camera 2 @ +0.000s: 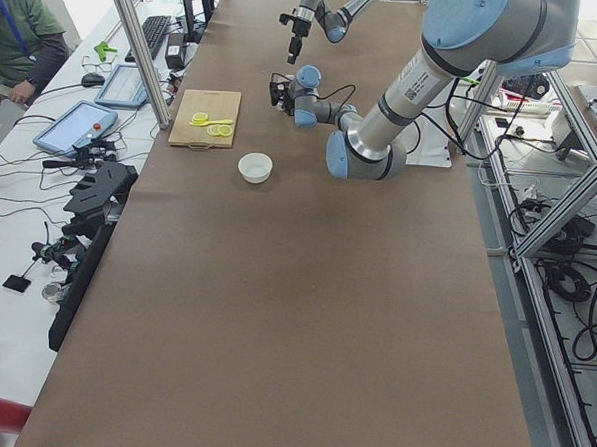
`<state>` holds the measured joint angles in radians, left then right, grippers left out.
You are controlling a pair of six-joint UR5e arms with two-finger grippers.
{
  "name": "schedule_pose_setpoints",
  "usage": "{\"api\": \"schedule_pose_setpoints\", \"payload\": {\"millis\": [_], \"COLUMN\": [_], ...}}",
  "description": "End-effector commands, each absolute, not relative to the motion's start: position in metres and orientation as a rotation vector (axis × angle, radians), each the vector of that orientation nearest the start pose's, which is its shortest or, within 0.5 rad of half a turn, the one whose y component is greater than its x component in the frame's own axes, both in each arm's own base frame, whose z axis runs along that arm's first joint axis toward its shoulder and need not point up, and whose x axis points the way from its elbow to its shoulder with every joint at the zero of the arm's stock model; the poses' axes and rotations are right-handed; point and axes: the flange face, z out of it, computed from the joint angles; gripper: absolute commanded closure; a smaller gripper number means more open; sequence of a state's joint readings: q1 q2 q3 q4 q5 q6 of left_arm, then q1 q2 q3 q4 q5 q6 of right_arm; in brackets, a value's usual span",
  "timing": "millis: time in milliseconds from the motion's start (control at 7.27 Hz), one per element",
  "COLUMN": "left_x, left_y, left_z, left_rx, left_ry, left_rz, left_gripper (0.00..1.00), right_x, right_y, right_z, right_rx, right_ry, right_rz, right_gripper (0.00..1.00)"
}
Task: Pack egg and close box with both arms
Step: 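Reach the right gripper to the open lid of the egg box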
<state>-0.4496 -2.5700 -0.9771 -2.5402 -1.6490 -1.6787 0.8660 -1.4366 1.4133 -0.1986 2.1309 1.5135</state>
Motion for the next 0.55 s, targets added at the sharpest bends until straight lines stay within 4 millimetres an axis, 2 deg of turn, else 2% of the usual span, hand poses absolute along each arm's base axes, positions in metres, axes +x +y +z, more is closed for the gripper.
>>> {"api": "schedule_pose_setpoints", "payload": {"millis": [0, 275, 413], "left_x": [0.697, 0.699, 0.698], "left_y": [-0.476, -0.473, -0.473], "left_z": [0.16, 0.161, 0.161], "left_rx": [0.17, 0.169, 0.169], "left_ry": [1.377, 1.377, 1.377], "left_rz": [-0.413, -0.409, -0.409], "left_gripper": [1.0, 1.0, 1.0], "right_x": [-0.314, -0.32, -0.325], "right_y": [-0.469, -0.47, -0.473], "right_z": [0.53, 0.536, 0.537], "right_rx": [0.188, 0.199, 0.206], "right_ry": [-1.395, -1.444, -1.447], "right_rz": [0.304, 0.316, 0.324], "right_gripper": [0.33, 0.34, 0.41]}}
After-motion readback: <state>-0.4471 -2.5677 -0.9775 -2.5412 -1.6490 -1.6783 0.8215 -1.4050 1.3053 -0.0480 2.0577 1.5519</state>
